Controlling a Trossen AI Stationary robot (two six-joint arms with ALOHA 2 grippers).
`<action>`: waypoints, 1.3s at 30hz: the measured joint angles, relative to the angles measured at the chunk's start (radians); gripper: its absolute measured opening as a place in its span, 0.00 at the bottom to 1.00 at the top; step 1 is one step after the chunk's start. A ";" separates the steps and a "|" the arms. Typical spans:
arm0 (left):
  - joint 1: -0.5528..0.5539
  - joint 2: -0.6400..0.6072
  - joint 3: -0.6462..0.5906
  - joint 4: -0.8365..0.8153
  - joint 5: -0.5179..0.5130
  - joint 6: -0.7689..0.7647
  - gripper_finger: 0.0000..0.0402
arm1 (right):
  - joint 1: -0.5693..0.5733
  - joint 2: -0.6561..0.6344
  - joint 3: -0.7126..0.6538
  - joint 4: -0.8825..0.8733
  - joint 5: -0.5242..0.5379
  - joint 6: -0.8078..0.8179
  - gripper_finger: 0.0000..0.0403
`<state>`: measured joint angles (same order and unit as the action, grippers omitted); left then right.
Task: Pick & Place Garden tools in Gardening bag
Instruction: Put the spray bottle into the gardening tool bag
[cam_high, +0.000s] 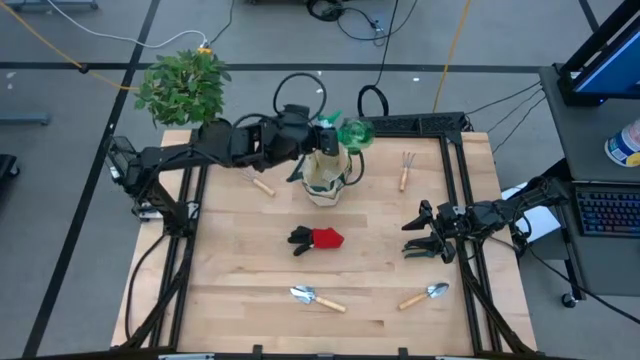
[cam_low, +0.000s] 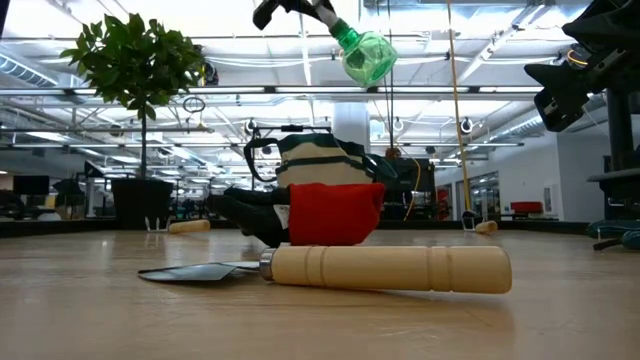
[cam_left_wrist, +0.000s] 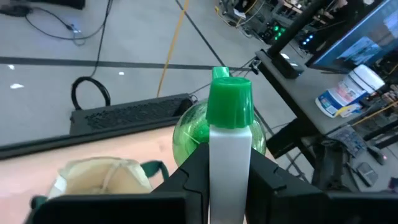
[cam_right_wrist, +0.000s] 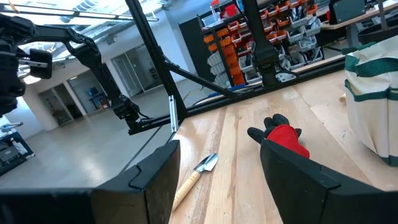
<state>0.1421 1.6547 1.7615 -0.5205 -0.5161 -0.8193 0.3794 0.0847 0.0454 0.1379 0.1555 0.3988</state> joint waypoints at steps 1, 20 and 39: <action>0.007 0.000 0.000 0.000 0.008 0.008 0.14 | 0.000 0.000 0.000 0.000 0.000 0.000 0.53; 0.087 0.000 -0.001 -0.263 0.030 -0.038 0.14 | 0.000 0.000 0.000 0.000 0.000 0.000 0.53; 0.068 0.075 -0.002 -0.451 0.121 -0.060 0.14 | 0.000 0.000 0.000 0.000 0.000 0.000 0.53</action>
<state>0.2104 1.7294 1.7598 -0.9716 -0.3948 -0.8793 0.3794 0.0849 0.0456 0.1383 0.1555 0.3990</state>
